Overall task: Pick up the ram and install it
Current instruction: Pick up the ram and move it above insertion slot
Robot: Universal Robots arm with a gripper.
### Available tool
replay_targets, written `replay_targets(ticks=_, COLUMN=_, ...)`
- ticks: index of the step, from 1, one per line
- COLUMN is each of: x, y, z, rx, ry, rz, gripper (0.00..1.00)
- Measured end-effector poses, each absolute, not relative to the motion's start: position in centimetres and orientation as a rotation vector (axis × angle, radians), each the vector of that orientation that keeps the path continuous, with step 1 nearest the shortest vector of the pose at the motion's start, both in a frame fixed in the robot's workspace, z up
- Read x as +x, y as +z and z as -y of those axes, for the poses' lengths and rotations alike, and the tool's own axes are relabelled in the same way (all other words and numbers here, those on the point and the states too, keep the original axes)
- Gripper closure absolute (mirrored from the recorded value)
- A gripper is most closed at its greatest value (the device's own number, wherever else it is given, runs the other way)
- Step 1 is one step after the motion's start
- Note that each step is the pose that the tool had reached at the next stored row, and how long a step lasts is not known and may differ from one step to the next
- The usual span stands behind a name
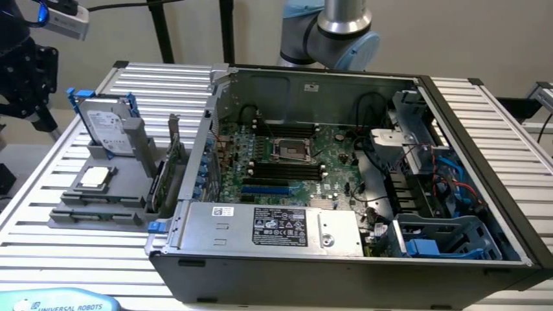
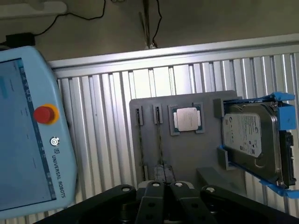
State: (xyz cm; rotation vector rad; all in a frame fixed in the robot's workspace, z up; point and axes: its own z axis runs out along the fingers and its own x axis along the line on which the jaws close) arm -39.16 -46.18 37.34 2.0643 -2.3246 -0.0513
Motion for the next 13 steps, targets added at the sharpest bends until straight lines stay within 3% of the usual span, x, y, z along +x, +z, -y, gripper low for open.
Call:
replay_targets(ticks=6, x=-39.16, y=37.11, z=46.49, rx=2.080, ry=-0.051, rz=2.311, gripper=0.88)
replay_targets(ticks=9, x=-39.15, y=37.01, z=46.59, rx=2.080, ry=-0.051, rz=2.310, gripper=0.76)
replay_targets(ticks=13, x=-39.16, y=36.73, z=46.74, rx=2.081, ry=-0.052, rz=2.310, gripper=0.74)
